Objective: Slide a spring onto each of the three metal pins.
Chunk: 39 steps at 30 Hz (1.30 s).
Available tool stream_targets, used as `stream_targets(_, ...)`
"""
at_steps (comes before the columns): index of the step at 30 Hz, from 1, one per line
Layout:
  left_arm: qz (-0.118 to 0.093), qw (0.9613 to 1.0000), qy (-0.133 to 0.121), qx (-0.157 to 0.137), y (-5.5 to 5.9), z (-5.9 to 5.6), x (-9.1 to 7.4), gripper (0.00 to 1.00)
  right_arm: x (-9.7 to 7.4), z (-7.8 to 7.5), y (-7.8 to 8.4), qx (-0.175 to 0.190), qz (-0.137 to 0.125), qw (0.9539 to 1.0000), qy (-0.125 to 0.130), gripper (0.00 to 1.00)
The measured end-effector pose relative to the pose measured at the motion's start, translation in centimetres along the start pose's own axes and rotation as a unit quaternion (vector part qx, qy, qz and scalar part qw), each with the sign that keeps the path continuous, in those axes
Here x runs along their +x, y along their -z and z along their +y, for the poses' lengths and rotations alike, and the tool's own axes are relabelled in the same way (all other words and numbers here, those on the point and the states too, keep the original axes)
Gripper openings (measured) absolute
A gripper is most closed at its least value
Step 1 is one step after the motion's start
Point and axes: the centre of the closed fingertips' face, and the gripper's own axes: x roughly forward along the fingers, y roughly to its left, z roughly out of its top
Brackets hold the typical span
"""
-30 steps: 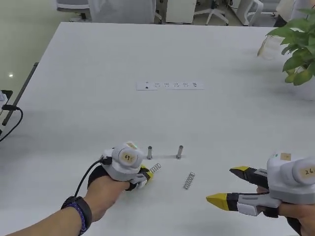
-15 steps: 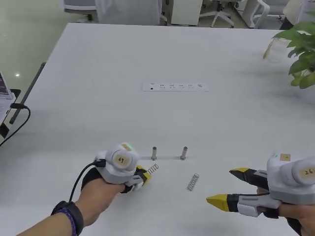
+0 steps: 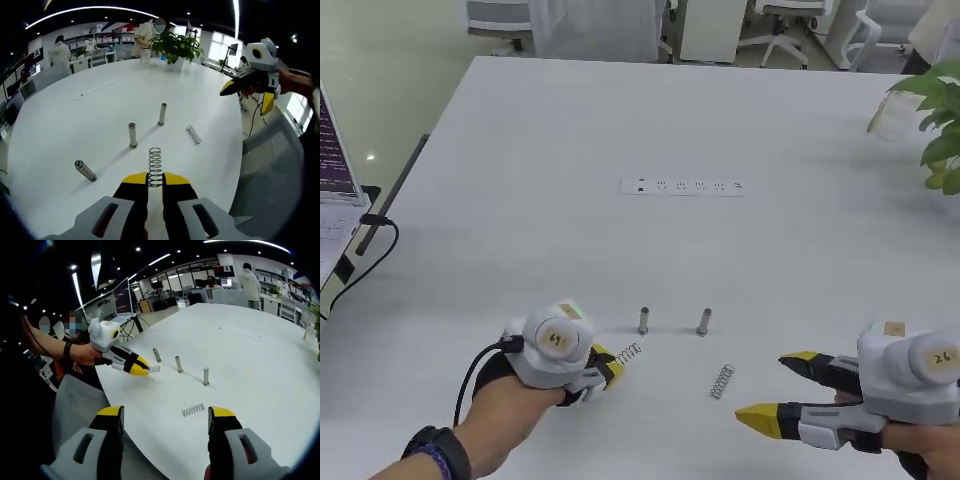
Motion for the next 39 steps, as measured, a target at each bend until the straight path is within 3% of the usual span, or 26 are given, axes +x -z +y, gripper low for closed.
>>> stream_targets(12,-0.01,0.9999,0.003,0.012,-0.6,-0.4,-1.1,0.02,1.6,0.8,-0.9,0.0,-0.004,0.9996,-0.028,0.65)
stream_targets(39,-0.043,0.9979,0.019,0.045,-3.8,-2.6,-2.3,0.02,4.9,2.2,-3.1,-0.01,-0.01,0.9959,-0.09,0.54)
